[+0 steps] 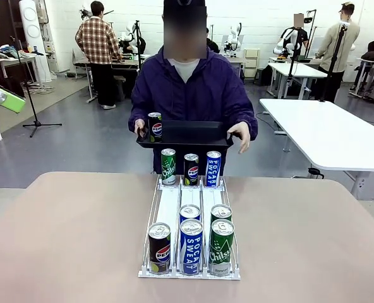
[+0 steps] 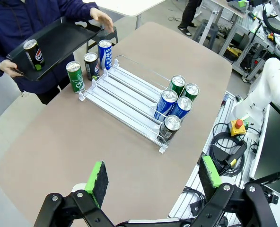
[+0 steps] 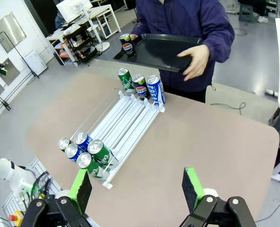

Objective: Retrieve and hand over the desired beverage to the person.
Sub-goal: Pick up another can of the same type that the person held from the Automatic Can Dispenser.

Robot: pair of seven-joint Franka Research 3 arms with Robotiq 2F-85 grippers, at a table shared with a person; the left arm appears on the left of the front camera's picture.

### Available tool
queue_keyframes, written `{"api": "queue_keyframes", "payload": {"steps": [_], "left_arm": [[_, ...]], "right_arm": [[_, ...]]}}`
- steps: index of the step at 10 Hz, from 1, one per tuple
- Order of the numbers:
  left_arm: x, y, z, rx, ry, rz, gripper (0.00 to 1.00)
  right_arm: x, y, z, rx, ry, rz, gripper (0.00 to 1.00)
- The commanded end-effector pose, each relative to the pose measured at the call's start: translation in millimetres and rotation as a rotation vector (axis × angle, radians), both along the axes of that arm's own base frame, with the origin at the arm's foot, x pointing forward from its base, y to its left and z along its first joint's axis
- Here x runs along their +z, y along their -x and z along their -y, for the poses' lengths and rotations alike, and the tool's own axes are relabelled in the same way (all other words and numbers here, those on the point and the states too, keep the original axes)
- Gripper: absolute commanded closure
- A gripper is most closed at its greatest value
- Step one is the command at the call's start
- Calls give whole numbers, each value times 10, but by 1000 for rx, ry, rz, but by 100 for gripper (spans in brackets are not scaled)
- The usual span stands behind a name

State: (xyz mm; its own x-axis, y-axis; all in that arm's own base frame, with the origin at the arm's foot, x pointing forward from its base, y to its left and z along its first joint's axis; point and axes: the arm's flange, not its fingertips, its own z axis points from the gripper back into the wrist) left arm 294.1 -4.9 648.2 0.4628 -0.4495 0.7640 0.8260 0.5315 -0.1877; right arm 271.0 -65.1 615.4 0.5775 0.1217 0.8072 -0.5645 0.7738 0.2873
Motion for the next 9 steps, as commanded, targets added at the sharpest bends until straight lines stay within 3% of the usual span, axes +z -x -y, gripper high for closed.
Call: {"api": "queue_keyframes", "payload": {"steps": [1, 4, 5, 6, 7, 8, 9], "left_arm": [[-7, 2, 7, -5, 0, -5, 0], [0, 0, 0, 0, 0, 0, 0], [51, 9, 314, -68, -142, -32, 0], [97, -70, 693, -130, -284, -104, 0], [105, -231, 1176, -172, -444, -251, 0], [79, -297, 1599, -201, -510, -340, 0], [9, -321, 2002, -216, -566, -352, 0]], "right_arm": [[-4, -27, -15, 26, -16, 5, 0], [-4, -27, -15, 26, -16, 5, 0], [-4, -27, -15, 26, -16, 5, 0], [-4, -27, -15, 26, -16, 5, 0], [-4, -27, -15, 26, -16, 5, 0], [-4, -27, -15, 26, -16, 5, 0], [-4, -27, -15, 26, -16, 5, 0]]}}
